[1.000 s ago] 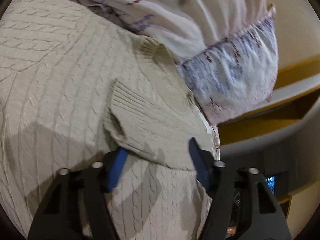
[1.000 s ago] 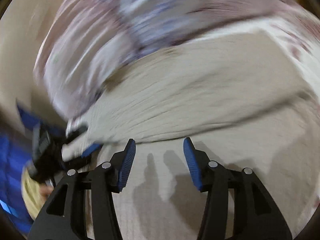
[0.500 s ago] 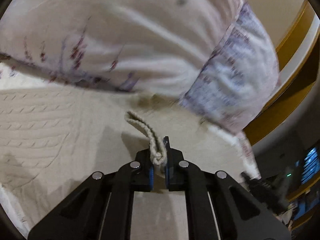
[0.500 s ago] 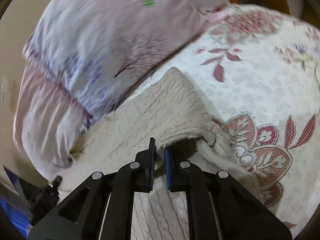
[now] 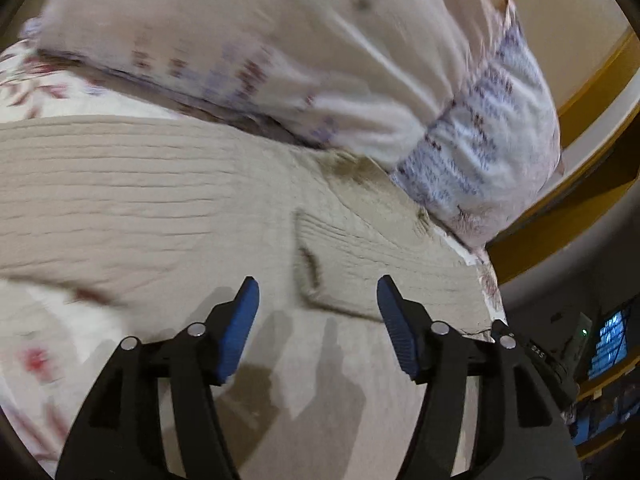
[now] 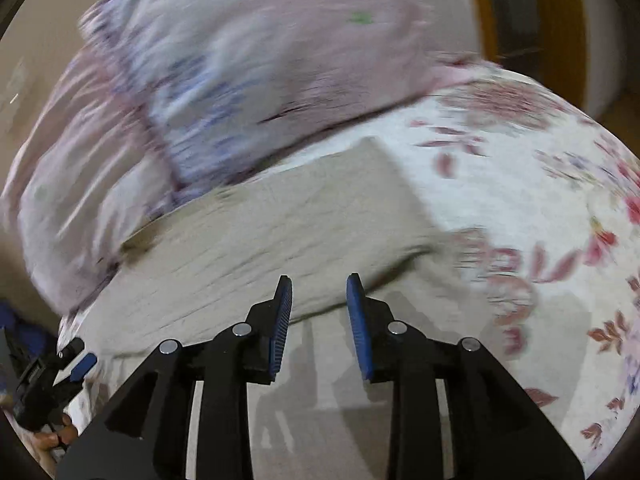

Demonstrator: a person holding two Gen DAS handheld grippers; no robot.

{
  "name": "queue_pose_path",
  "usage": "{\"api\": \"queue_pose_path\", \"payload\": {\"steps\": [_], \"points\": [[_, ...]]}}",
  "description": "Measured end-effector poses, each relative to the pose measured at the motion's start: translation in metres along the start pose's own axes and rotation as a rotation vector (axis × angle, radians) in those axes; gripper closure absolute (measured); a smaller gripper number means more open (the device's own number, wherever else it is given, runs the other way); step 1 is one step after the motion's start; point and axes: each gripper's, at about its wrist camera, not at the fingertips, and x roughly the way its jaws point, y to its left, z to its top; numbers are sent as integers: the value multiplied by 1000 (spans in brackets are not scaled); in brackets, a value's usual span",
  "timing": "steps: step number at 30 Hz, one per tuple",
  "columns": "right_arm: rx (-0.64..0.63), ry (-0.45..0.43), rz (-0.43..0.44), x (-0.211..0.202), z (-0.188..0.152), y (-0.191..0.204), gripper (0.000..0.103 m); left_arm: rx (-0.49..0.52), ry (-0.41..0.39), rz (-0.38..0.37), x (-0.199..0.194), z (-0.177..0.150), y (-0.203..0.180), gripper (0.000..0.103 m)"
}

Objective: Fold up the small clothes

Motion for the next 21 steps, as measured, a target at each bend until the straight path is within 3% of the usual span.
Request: {"api": "queue_pose_path", "payload": {"steps": [5,7,8,9,15,21], "points": [[-161,85,58,32,-2,54,69,-127,-80,77,-57,-16,59,41],[-204,110,71,43,-5,71,62,-175,-108,116,-71,-17,78,41],[-220,131,74,49,-8,77,52,-203,-120,135,-77,-18,89,41],[-235,158,75,55,-10,82,48,-244,-131,152,-85,-19,101,41],[-222,156,88,57,-18,82,44,-479,-231,166,-115,-16,153,41],[-194,160,116,51,-17,78,44,-631,-328,153,-132,-4,189,43]]}}
